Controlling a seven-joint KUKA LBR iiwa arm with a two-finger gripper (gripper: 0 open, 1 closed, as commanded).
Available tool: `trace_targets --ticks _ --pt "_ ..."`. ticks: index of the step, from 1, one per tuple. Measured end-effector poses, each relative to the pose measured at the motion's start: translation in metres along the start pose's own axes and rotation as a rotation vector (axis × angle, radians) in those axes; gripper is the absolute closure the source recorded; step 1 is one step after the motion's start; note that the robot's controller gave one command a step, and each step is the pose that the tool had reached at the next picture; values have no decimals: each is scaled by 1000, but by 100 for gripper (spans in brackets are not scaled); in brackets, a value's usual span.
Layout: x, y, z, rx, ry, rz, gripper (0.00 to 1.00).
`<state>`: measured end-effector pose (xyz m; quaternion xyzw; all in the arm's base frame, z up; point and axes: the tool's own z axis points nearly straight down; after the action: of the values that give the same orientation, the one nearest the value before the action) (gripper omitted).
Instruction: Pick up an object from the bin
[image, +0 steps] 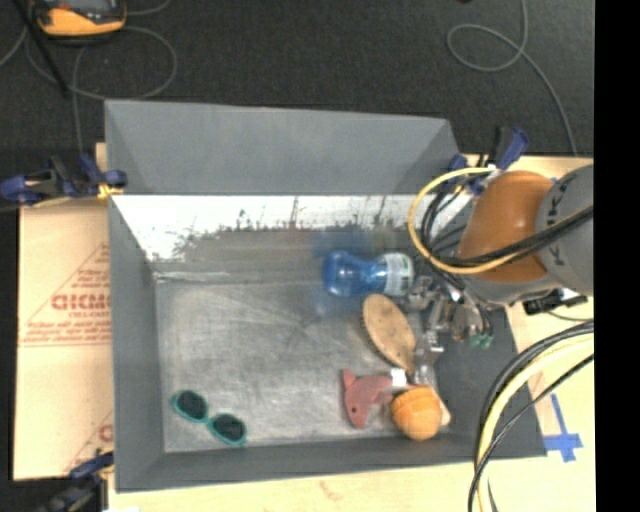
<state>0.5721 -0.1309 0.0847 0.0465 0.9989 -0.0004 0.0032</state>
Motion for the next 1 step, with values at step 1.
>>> trace_targets --ticks 1 --pt "-15 -5 -14 -1 2 151 0"
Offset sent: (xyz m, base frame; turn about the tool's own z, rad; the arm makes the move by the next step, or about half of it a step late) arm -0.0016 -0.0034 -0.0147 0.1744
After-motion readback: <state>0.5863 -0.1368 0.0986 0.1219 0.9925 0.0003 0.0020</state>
